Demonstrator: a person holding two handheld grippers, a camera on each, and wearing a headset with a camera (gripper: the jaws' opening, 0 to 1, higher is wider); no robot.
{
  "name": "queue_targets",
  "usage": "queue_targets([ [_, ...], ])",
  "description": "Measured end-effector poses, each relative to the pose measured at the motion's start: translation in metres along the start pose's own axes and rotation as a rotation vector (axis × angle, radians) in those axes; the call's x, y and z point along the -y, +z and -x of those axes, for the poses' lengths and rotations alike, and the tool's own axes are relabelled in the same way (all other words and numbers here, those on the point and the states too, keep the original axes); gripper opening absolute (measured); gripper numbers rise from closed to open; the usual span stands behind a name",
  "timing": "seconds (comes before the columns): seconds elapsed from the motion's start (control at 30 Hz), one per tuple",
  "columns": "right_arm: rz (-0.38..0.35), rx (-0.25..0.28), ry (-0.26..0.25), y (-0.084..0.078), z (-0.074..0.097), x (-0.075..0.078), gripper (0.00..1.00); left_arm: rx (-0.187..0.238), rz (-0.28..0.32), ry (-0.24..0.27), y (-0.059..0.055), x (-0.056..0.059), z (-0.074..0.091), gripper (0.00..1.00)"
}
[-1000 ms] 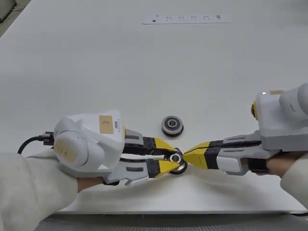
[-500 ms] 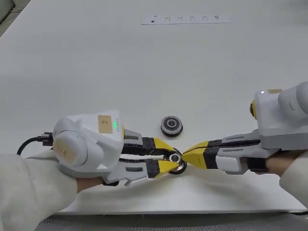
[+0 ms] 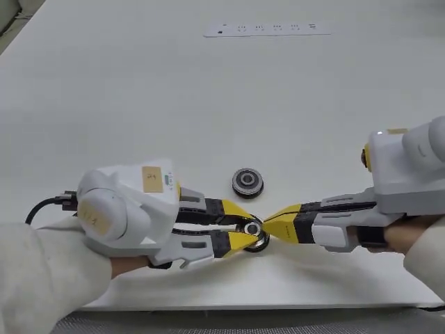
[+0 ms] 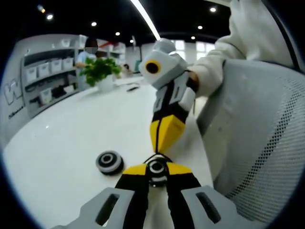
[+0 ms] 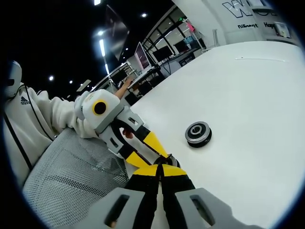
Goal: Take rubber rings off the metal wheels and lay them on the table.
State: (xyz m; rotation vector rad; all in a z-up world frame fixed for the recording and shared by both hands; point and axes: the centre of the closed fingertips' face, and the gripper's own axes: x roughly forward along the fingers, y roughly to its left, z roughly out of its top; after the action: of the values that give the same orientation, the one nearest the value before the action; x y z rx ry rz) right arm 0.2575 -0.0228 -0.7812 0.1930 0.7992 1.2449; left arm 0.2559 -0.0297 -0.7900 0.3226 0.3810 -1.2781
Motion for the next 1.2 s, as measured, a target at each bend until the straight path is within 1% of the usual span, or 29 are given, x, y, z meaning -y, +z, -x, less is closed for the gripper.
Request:
queue_targets([
  [0.3,-0.027,0.019,0.015,0.0030,0.0004,-0.0017,0.00,0.001,0.000,-0.001,-0.0006,-0.0005,0.0004,0.14],
  [0.4,-0.057,0.035,0.025,0.0053,0.0012,-0.0015,0.00,0.001,0.001,0.000,-0.0005,-0.0004,0.0004,0.14],
  [0.6,-0.050,0.033,0.017,0.0045,0.0011,-0.0004,0.00,0.001,0.012,0.002,0.0001,0.0001,0.0000,0.14],
  [0.67,-0.055,0.023,0.016,0.0022,0.0001,0.0005,0.00,0.000,0.028,0.002,0.0006,0.0002,0.0000,0.14],
  [0.77,-0.057,0.014,0.003,0.0001,0.0004,0.0031,0.00,-0.003,0.026,0.001,0.0010,0.0005,-0.0001,0.14],
  [0.87,-0.058,0.011,0.004,-0.0005,0.0002,0.0030,0.00,-0.012,0.011,0.000,0.0015,0.0010,-0.0002,0.14],
  [0.93,-0.055,0.006,0.003,-0.0014,-0.0002,0.0031,0.00,-0.024,-0.006,0.000,0.0011,0.0011,-0.0001,0.14],
  [1.07,-0.058,0.002,0.000,-0.0023,-0.0001,0.0040,0.00,-0.048,-0.015,0.000,0.0012,0.0013,-0.0002,0.14],
  [1.2,-0.058,0.002,0.002,-0.0020,0.0004,0.0029,0.00,-0.065,-0.037,-0.002,0.0011,0.0014,0.0020,0.15],
])
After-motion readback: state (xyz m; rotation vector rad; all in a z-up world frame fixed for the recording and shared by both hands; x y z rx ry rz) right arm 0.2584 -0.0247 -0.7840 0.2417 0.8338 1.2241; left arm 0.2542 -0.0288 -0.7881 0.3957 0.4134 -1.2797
